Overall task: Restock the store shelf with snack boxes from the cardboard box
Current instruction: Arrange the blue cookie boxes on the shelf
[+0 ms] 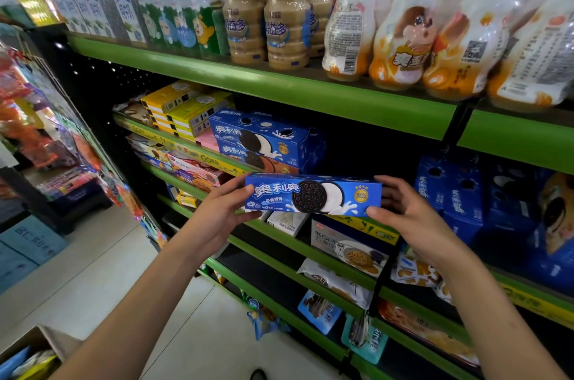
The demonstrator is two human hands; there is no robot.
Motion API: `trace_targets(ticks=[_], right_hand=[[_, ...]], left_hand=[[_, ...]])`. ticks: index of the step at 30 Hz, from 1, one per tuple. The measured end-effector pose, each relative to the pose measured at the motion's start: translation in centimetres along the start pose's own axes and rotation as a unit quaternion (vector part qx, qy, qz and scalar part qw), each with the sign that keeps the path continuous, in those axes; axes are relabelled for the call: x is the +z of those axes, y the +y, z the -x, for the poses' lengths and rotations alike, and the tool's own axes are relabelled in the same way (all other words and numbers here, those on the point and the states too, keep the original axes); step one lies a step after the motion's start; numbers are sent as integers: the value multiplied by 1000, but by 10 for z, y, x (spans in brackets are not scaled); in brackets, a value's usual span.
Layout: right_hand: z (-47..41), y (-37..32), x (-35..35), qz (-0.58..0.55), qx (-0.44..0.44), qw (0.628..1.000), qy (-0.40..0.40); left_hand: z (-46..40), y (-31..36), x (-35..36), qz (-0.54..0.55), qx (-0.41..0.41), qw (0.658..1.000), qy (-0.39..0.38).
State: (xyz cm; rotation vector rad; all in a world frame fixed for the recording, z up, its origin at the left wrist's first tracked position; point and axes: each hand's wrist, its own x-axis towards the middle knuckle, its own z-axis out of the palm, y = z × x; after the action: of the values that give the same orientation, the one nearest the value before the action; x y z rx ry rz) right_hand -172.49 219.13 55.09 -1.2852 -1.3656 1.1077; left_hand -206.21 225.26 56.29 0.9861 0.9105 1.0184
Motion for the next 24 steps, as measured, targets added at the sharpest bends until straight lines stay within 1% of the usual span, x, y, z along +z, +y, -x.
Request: trace_targets(ticks=[13,16,20,24], right_hand=[[2,-6,1,-5,8,1000,-4],[3,-5,-1,5,6,1000,-4],[4,-2,-5,32,-4,999,-18],[5,-1,-5,25,-5,1000,-17]], left_hand=[[0,-2,1,5,2,1000,-17],[0,-3,-2,-9,27,999,-39],[0,-5,-1,-21,67,997,-35],[0,-7,1,-20,82,996,-40]])
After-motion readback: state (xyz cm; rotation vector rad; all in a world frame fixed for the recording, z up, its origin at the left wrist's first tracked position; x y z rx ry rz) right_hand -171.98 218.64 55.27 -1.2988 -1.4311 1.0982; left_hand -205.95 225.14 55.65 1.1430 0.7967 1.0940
